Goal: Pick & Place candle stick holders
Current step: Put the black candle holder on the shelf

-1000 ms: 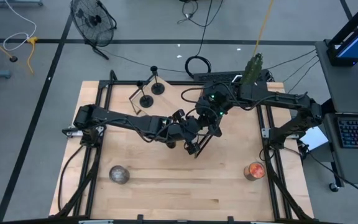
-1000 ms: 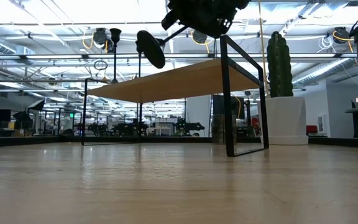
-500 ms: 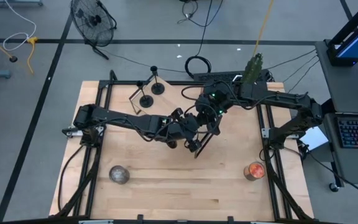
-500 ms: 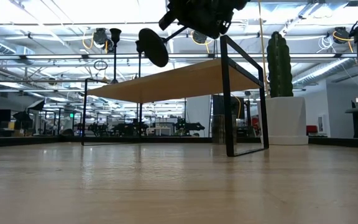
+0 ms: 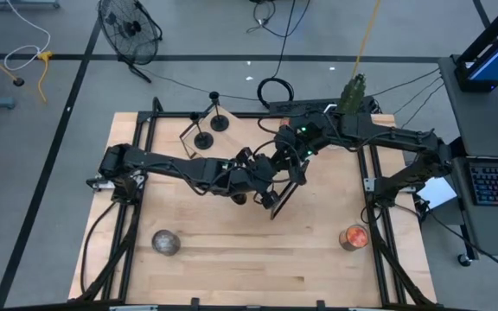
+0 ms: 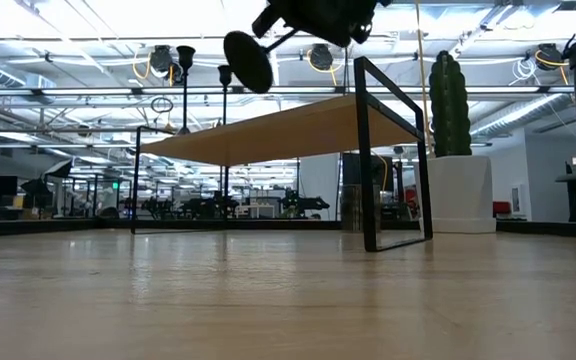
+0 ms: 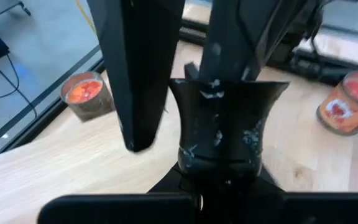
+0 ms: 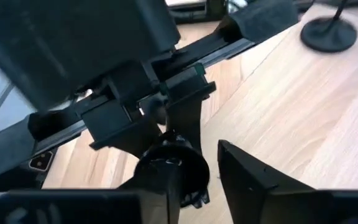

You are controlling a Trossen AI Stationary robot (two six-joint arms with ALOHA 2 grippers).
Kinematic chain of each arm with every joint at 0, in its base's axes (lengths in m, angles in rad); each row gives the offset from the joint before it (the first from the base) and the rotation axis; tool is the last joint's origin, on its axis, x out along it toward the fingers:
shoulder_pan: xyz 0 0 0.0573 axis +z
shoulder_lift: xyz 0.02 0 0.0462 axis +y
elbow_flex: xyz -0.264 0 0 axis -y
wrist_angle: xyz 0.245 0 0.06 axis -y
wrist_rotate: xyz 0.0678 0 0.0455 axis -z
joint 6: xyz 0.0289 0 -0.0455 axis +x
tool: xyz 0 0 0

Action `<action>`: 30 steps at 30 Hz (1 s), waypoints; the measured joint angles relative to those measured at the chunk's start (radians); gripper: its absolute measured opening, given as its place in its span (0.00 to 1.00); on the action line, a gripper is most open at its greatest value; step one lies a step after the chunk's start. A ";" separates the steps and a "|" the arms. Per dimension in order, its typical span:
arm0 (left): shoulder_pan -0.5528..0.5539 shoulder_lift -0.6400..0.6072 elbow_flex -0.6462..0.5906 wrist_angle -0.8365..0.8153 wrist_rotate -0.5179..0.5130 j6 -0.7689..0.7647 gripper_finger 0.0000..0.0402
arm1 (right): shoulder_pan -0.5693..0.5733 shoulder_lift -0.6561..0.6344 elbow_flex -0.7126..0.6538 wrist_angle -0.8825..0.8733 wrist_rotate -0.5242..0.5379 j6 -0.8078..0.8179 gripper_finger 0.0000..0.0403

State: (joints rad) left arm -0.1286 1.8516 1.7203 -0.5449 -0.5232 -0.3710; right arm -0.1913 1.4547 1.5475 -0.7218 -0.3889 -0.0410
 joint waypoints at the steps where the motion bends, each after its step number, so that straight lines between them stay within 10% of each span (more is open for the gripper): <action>1: -0.001 -0.004 0.000 0.000 -0.001 -0.003 0.02 | 0.000 -0.003 0.001 0.004 0.000 0.000 0.24; 19: -0.036 -0.095 0.000 -0.097 -0.115 -0.066 0.02 | -0.031 -0.144 -0.001 -0.043 0.111 -0.017 0.33; 30: -0.037 -0.145 0.000 0.088 -0.513 -0.021 0.02 | -0.031 -0.250 -0.001 -0.099 0.236 -0.083 0.04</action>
State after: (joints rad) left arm -0.1660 1.7069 1.7199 -0.4574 -1.0361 -0.3919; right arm -0.2226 1.2049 1.5467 -0.8206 -0.1532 -0.1240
